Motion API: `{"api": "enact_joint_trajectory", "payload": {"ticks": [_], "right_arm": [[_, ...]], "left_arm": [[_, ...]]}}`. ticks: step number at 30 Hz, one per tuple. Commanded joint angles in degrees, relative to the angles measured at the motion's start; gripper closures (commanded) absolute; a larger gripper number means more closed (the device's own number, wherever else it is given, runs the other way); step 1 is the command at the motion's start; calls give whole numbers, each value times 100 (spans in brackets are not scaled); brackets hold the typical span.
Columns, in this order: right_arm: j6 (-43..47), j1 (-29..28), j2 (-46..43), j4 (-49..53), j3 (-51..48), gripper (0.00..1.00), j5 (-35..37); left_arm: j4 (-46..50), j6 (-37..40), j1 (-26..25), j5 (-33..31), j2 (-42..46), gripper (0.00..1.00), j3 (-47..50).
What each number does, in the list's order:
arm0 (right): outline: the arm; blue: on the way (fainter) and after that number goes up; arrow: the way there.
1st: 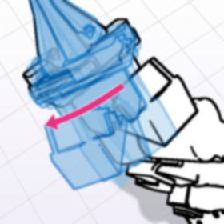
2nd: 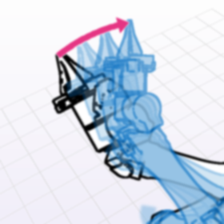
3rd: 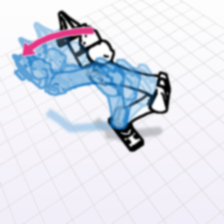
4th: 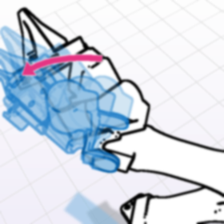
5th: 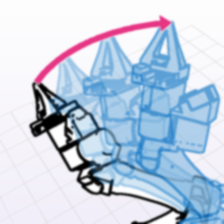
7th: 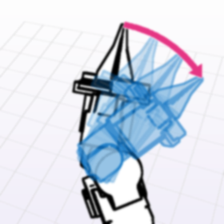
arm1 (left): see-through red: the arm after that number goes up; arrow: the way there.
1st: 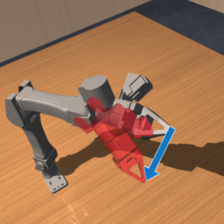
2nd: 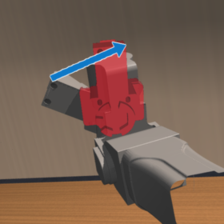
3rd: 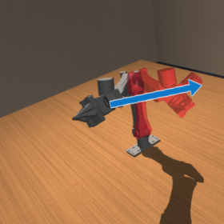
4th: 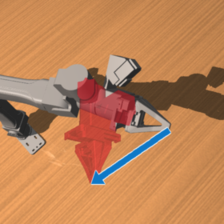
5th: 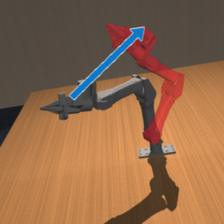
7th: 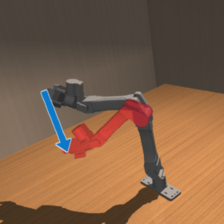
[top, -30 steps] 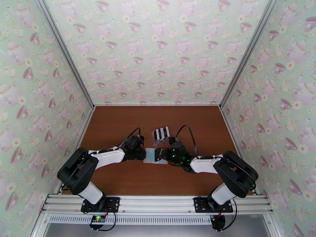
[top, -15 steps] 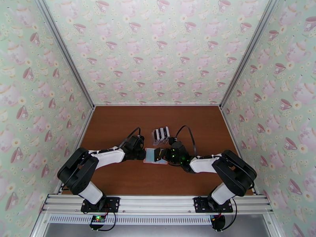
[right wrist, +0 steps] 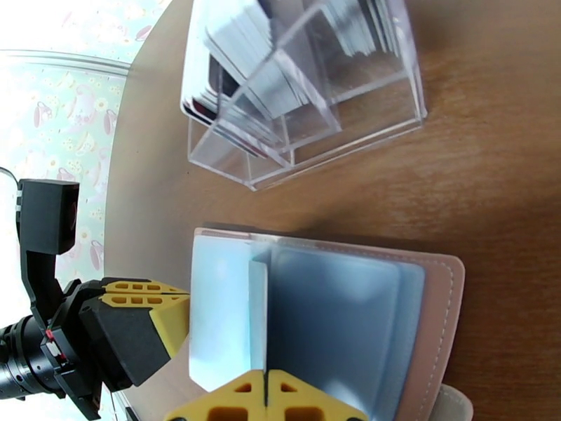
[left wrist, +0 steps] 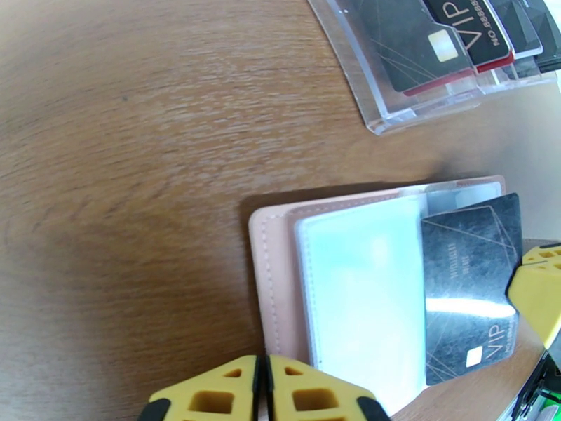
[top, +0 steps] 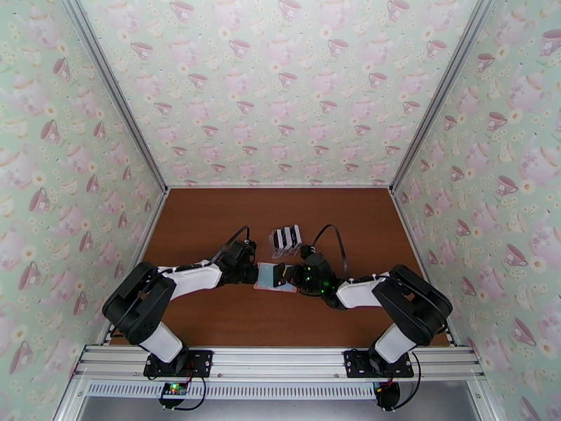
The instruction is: Put the credit cards into the card holder
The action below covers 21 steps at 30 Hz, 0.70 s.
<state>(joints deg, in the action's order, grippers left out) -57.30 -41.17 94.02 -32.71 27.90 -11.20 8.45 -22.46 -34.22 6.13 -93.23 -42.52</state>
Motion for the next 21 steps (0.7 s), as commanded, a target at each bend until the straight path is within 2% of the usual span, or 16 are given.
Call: {"api": "enact_joint_trajectory", "payload": {"ticks": [1,21], "right_arm": [[-163,15,175,-200,-141,100,48],[-339,-74,372,-316,-186,100,261]], "left_arm": [[213,5,-62,305,-292,89,126],[188,-107,-91,353,-242,94,236]]}}
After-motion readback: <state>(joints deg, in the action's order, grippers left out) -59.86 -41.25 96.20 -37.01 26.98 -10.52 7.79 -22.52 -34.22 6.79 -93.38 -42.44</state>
